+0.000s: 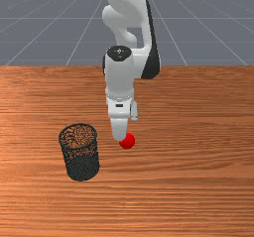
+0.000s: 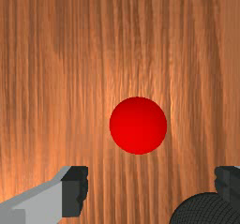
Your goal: Put the ball into the container
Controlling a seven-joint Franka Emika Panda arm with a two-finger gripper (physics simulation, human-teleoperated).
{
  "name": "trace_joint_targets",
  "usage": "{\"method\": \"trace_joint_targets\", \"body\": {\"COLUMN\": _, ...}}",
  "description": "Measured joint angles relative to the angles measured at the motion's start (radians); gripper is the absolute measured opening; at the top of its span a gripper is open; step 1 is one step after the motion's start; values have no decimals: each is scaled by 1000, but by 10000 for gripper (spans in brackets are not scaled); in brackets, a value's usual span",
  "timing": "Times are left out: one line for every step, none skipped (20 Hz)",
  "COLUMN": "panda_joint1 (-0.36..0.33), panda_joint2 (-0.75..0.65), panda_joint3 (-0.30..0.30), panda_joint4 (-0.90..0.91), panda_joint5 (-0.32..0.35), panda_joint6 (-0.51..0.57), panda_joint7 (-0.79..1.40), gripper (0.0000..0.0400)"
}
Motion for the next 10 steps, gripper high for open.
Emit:
{"method": "trace_joint_targets", "body": {"panda_joint1": 0, "panda_joint2": 7, "panda_joint3": 0, "panda_joint4": 7, "panda_joint5": 0, "panda_joint6": -7, "panda_joint7": 0, "gripper": 400}}
{"method": "trace_joint_targets", "body": {"panda_joint1": 0, "panda_joint2": 13, "panda_joint3": 0, "panda_joint4": 11, "panda_joint5": 0, "panda_joint6": -9, "panda_joint7": 0, "gripper": 400}}
{"method": "trace_joint_targets", "body": {"panda_joint1": -2, "panda_joint2": 12, "panda_joint3": 0, "panda_joint4": 2, "panda_joint5": 0, "panda_joint6": 5, "panda_joint7": -3, "gripper": 400}}
{"method": "trace_joint_targets", "body": {"panda_joint1": -3, "panda_joint2": 8, "panda_joint3": 0, "panda_joint4": -5, "panda_joint5": 0, "panda_joint6": 5, "panda_joint7": -4, "gripper": 400}}
{"method": "trace_joint_targets", "body": {"panda_joint1": 6, "panda_joint2": 3, "panda_joint3": -3, "panda_joint4": -15, "panda_joint5": 1, "panda_joint6": 22, "panda_joint7": 22, "gripper": 400}}
{"method": "trace_joint_targets", "body": {"panda_joint1": 19, "panda_joint2": 3, "panda_joint3": -2, "panda_joint4": -15, "panda_joint5": 0, "panda_joint6": 22, "panda_joint7": 40, "gripper": 400}}
{"method": "trace_joint_targets", "body": {"panda_joint1": 44, "panda_joint2": 5, "panda_joint3": -2, "panda_joint4": -12, "panda_joint5": -2, "panda_joint6": 20, "panda_joint7": 86, "gripper": 400}}
{"method": "trace_joint_targets", "body": {"panda_joint1": 74, "panda_joint2": 7, "panda_joint3": 2, "panda_joint4": -7, "panda_joint5": -5, "panda_joint6": 18, "panda_joint7": 125, "gripper": 400}}
{"method": "trace_joint_targets", "body": {"panda_joint1": 103, "panda_joint2": 11, "panda_joint3": 8, "panda_joint4": 0, "panda_joint5": -8, "panda_joint6": 14, "panda_joint7": 161, "gripper": 400}}
{"method": "trace_joint_targets", "body": {"panda_joint1": 125, "panda_joint2": 14, "panda_joint3": 15, "panda_joint4": 6, "panda_joint5": -11, "panda_joint6": 11, "panda_joint7": 178, "gripper": 400}}
